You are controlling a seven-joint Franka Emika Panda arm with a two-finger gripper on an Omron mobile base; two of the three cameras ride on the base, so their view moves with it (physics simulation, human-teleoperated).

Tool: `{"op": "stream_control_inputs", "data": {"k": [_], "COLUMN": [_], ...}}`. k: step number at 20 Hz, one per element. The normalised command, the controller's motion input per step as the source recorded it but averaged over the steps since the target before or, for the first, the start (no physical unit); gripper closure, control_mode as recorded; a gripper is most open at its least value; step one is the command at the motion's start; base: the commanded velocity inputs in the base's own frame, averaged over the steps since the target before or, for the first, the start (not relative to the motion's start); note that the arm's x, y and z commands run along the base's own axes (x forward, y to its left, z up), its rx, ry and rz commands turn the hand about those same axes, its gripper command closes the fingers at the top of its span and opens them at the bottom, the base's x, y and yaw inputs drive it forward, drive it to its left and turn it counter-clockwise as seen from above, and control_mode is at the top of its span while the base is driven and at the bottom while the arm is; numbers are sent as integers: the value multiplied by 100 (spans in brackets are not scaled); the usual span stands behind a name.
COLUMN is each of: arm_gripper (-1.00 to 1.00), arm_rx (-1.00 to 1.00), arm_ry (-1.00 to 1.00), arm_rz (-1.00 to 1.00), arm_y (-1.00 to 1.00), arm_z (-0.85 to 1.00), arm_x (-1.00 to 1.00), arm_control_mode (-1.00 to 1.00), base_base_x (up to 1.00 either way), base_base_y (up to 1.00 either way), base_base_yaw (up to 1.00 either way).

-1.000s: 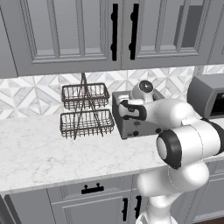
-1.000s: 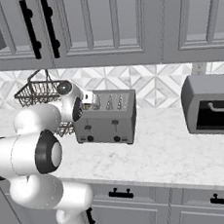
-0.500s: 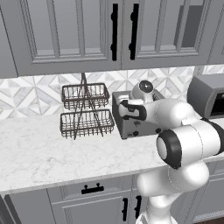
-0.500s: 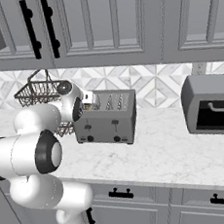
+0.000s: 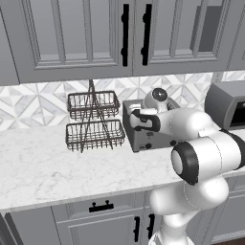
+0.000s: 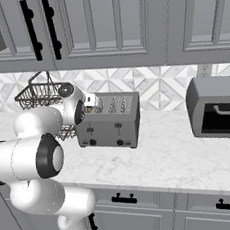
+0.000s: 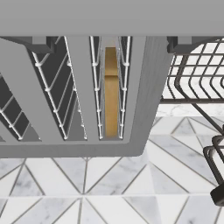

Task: Start the toaster. Once the lever pops up, take the bread to the plate on the dining counter.

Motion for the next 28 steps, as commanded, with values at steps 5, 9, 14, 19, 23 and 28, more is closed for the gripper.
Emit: {"op": "stream_control_inputs", "data": {"k": [5,9,14,19,23,28], "arm_gripper": [-100,-100,-100,-100,-100,-100], "arm_rx": [0,0,0,0,0,0], "arm_ry": [0,0,0,0,0,0], "arm_rz": [0,0,0,0,0,0], "arm_y": [0,0,0,0,0,0], "arm_z": [0,0,0,0,0,0], "arm_x": [0,0,0,0,0,0], "arm_control_mode": [-100,-100,-100,-100,-100,-100], "base_base_x": [0,0,0,0,0,0], "base_base_y": [0,0,0,0,0,0], "base_base_yaw": [0,0,0,0,0,0]}}
